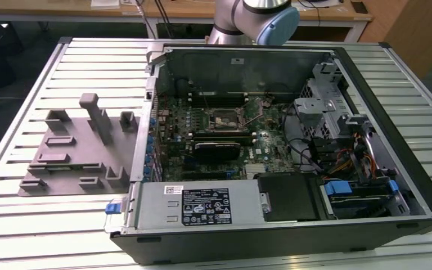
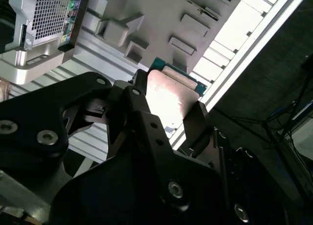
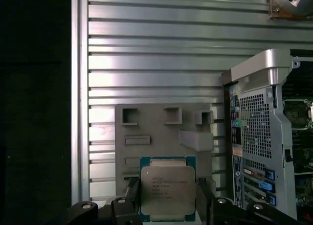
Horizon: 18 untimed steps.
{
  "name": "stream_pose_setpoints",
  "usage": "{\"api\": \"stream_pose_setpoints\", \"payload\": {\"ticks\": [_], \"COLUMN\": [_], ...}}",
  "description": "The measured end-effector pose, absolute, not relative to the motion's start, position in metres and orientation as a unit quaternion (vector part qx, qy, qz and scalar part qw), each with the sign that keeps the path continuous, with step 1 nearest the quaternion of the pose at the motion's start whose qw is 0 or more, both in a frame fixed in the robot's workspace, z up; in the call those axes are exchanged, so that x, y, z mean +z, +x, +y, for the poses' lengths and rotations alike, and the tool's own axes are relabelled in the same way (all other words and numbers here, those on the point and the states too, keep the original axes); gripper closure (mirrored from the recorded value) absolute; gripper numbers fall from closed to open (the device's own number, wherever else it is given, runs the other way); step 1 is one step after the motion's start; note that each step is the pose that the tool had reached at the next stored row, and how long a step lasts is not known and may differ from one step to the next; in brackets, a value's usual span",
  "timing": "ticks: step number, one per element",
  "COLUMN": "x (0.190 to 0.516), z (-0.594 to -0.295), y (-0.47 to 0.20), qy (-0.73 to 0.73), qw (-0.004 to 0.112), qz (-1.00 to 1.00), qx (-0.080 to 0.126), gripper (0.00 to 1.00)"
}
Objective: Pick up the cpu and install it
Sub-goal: 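Pick up the cpu and move it towards the insertion slot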
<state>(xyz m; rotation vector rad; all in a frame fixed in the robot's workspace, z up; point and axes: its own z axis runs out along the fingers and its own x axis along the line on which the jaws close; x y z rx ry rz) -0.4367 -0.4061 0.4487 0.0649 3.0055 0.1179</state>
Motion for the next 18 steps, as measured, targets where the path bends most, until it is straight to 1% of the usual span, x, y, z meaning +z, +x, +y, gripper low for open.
{"api": "stream_pose_setpoints", "payload": {"ticks": [7,13,18], "x": [0.447,0.445,0.441], "z": [-0.406,-0.406,-0.406], "y": [-0.423,-0.397,-0.376], "qy": [0.022,0.022,0.022], "qw": [0.064,0.053,0.042], "qz": [0.997,0.998,0.998], "qx": [0.039,0.039,0.038], "gripper": [0.46,0.46,0.46]}}
